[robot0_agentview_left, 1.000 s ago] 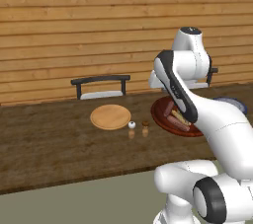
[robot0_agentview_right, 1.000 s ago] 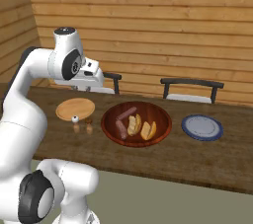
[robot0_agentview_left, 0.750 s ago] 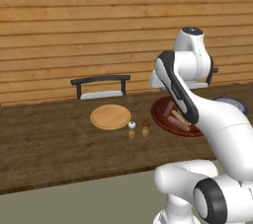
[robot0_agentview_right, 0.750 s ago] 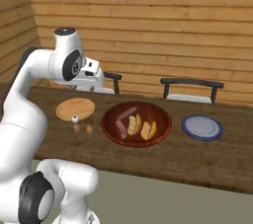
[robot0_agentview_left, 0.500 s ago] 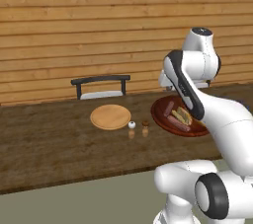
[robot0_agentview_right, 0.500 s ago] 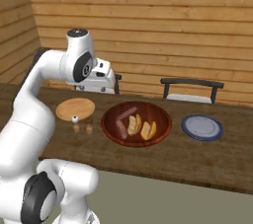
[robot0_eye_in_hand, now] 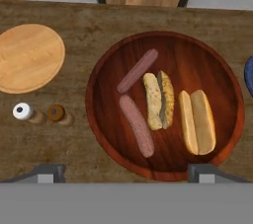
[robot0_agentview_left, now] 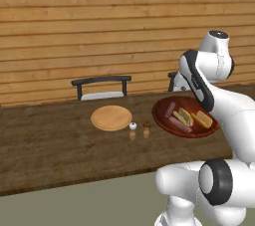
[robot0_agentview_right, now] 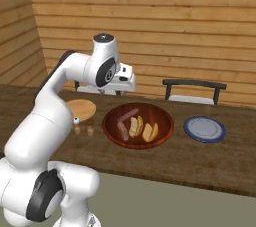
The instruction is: Place one bun and one sausage from the bowl on each plate.
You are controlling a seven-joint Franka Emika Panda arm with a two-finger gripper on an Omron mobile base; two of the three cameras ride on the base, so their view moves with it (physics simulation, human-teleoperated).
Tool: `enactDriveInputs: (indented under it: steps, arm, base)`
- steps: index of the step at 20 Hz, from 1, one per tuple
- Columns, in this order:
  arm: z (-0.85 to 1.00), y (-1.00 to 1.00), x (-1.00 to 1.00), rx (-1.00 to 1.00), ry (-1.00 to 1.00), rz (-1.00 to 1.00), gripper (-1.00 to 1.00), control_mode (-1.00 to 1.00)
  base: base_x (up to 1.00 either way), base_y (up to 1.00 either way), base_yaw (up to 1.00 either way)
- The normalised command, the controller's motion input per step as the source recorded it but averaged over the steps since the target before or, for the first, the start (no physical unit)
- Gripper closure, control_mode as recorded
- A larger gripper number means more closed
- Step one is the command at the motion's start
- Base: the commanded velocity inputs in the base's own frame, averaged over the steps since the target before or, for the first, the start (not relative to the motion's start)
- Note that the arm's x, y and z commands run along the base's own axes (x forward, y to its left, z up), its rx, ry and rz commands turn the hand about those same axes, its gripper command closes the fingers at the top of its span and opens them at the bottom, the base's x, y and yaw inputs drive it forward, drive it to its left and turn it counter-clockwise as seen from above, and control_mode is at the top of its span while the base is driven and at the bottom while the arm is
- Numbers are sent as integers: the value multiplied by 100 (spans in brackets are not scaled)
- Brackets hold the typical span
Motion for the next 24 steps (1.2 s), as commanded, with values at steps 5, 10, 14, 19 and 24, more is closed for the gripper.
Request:
enactDriveInputs:
  steps: [5, 10, 14, 19, 24]
  arm:
    - [-25, -25, 21, 0, 0, 0, -100, -100]
    - [-40, -24, 17, 0, 2, 0, -100, -100]
    - [-39, -29, 4, 1, 5, 0, -100, -100]
    - [-30, -4, 3, 0, 5, 0, -100, -100]
    - [-37, -4, 4, 0, 9, 0, -100, -100]
  base:
    - [0, 0, 0]
    - [0, 0, 0]
    - [0, 0, 0]
    - [0, 0, 0]
    - [0, 0, 0]
